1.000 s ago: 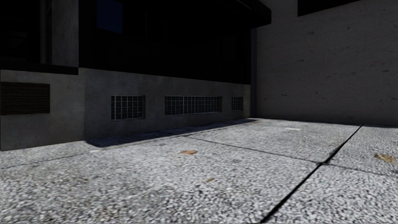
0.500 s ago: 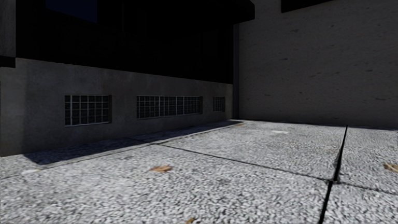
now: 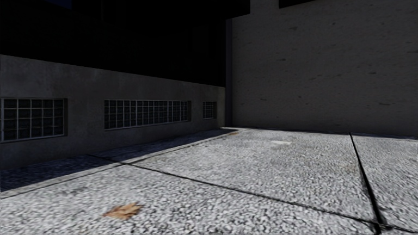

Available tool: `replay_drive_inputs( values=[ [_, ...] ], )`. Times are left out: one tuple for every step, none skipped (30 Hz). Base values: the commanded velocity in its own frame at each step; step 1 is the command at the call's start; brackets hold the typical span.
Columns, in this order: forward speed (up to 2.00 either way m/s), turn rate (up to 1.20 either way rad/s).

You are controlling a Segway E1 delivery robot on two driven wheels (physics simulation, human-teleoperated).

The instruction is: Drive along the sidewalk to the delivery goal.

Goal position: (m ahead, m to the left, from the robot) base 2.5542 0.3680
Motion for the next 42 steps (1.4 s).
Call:
replay_drive_inputs(
  values=[
    [1.33, -0.33],
    [1.33, -0.33],
    [1.33, -0.33],
    [1.33, -0.33],
    [1.33, -0.33],
    [1.32, -0.33],
    [1.31, -0.33],
    [1.3, -0.33],
    [1.21, -0.33],
    [1.14, -0.33],
    [1.08, 0.0],
    [1.07, 0.0],
    [1.07, 0.0],
    [1.07, 0.0],
    [1.06, 0.0],
    [1.06, 0.0],
    [1.06, 0.0],
    [1.06, 0.0],
    [1.06, 0.0],
    [1.06, 0.0],
    [1.05, 0.0],
    [0.99, 0.0],
    [0.97, 0.06],
    [0.95, 0.24],
    [0.94, 0.4],
    [0.94, 0.46],
    [0.94, 0.46],
    [0.94, 0.49],
    [0.94, 0.52],
    [0.93, 0.54],
    [0.93, 0.56],
    [0.93, 0.57],
    [0.92, 0.58],
    [0.9, 0.59],
    [0.9, 0.59],
    [0.86, 0.59],
    [0.83, 0.59],
    [0.82, 0.59],
    [0.82, 0.59],
    [0.82, 0.59],
    [0.82, 0.59],
    [0.82, 0.59]
  ],
)
